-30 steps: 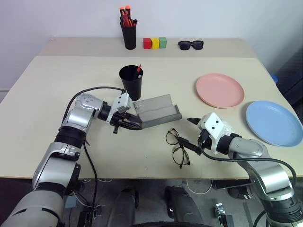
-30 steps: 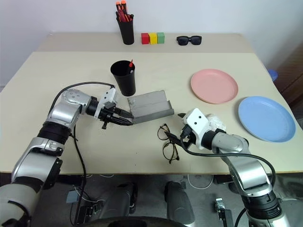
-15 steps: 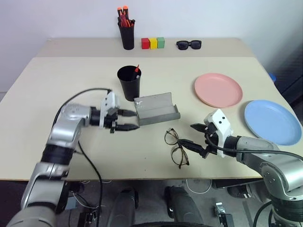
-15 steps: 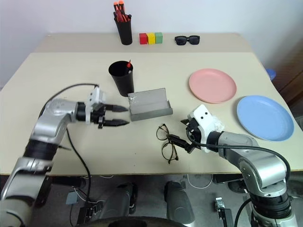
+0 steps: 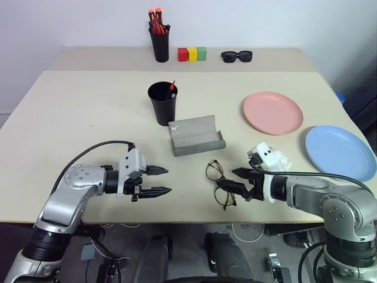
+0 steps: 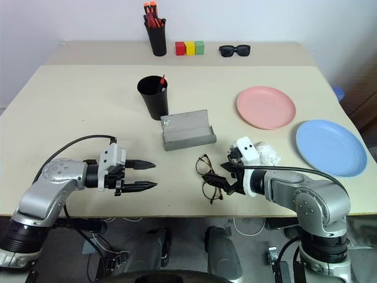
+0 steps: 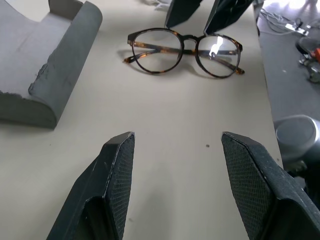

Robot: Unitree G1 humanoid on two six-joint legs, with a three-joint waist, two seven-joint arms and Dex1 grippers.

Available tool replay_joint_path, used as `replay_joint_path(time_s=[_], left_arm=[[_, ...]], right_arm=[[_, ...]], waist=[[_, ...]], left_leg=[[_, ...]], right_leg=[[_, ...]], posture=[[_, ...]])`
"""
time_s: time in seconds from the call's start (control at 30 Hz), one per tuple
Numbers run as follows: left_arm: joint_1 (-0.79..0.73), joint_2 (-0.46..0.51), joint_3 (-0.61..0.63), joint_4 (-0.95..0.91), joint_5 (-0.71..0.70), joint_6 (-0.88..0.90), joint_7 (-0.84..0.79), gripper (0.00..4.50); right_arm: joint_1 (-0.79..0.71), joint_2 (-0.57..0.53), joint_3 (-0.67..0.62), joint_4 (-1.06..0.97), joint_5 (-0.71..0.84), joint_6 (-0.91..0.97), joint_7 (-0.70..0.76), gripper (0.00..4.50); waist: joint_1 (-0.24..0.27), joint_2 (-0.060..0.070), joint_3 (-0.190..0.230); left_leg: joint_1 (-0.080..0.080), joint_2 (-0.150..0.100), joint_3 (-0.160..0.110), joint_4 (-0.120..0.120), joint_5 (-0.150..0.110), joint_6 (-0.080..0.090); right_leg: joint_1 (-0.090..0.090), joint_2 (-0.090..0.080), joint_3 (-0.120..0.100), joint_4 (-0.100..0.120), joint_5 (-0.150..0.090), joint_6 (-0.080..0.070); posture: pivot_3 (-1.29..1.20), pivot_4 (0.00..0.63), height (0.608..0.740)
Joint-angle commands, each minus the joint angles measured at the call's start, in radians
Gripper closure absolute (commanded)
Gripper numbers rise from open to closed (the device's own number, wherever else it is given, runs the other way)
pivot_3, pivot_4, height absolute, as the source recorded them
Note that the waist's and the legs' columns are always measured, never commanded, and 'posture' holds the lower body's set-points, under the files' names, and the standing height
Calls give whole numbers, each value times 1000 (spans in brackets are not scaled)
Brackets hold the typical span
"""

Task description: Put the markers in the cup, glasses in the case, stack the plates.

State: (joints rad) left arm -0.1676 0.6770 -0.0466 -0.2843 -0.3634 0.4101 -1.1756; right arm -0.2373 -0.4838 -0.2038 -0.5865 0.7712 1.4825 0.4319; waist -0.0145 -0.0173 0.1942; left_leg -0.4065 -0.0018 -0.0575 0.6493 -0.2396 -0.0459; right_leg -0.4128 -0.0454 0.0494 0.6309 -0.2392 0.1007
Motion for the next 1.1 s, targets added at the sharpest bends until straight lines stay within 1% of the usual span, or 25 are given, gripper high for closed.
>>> replay_joint_path(time_s=[0.03,0.1,0.23,0.37,0.43,0.5,0.67,0.83,0.93,1.0,1.03,1.07,1.1], left_arm=[[3,-6,3,-38,-26,1,27,1669],[3,-9,-7,-45,-26,3,43,1669],[12,-9,-12,-68,-34,8,72,1669],[26,-3,-4,-86,-46,19,93,1669],[30,-2,1,-89,-46,22,104,1669],[31,-2,7,-89,-50,23,112,1669],[17,-8,23,-64,-58,25,141,1669],[18,-7,29,-41,-62,9,154,1669],[35,-6,28,-40,-60,-9,156,1669],[46,-7,19,-49,-61,-15,154,1669],[53,-10,5,-69,-64,-14,150,1669],[60,-13,-7,-89,-67,-14,147,1669],[64,-15,-15,-103,-70,-14,145,1669]], right_arm=[[-17,17,-9,-5,20,24,-14,1329],[-23,21,-7,2,17,31,-18,2311],[-36,20,-6,11,18,45,-17,4480],[-49,-4,-16,9,32,88,-1,4480],[-49,-38,-23,-16,56,103,26,4480],[-46,-95,-8,-55,71,83,57,4480],[-89,-199,15,-101,77,-42,131,4480],[-160,-262,55,-79,53,-142,166,4480],[-137,-333,124,-78,3,-229,211,4480],[-103,-354,158,-71,-22,-270,223,4480],[-82,-361,169,-74,-18,-275,232,3998],[-66,-366,176,-79,-14,-276,237,3750],[-54,-370,182,-83,-12,-278,241,3236]], waist=[[0,0,0],[-1,0,0],[-2,0,0],[-2,0,0],[0,0,0],[0,0,0],[-2,0,0],[-3,0,0],[2,0,0],[2,0,0],[2,0,0],[2,0,0],[1,0,0]], left_leg=[[0,0,0,0,0,0],[0,0,0,0,0,0],[0,0,0,0,0,0],[0,0,0,0,0,0],[0,0,0,0,0,0],[0,0,0,0,0,0],[0,0,1,0,0,0],[0,0,2,-1,0,0],[-1,0,2,-1,0,1],[-2,0,2,-1,-1,1],[-2,0,2,-1,-1,1],[-2,0,2,-1,-1,1],[-2,0,2,-1,-1,1]], right_leg=[[0,0,0,0,0,0],[0,0,0,0,0,0],[0,0,0,0,0,0],[0,0,0,0,0,0],[0,0,0,0,0,0],[0,0,0,-1,0,0],[0,0,0,-1,-1,-2],[-1,0,0,-1,-1,-2],[-1,0,0,-2,-1,-2],[-1,-1,0,-3,-2,-2],[-1,-1,0,-3,-2,-2],[-1,-1,0,-3,-2,-2],[-1,-1,0,-3,-2,-2]], posture=[[0,150,740],[0,150,740],[0,150,740],[0,150,740],[0,150,740],[0,150,740],[0,150,740],[0,150,740],[0,150,740],[0,150,740],[0,150,740],[0,150,740],[0,150,740]])
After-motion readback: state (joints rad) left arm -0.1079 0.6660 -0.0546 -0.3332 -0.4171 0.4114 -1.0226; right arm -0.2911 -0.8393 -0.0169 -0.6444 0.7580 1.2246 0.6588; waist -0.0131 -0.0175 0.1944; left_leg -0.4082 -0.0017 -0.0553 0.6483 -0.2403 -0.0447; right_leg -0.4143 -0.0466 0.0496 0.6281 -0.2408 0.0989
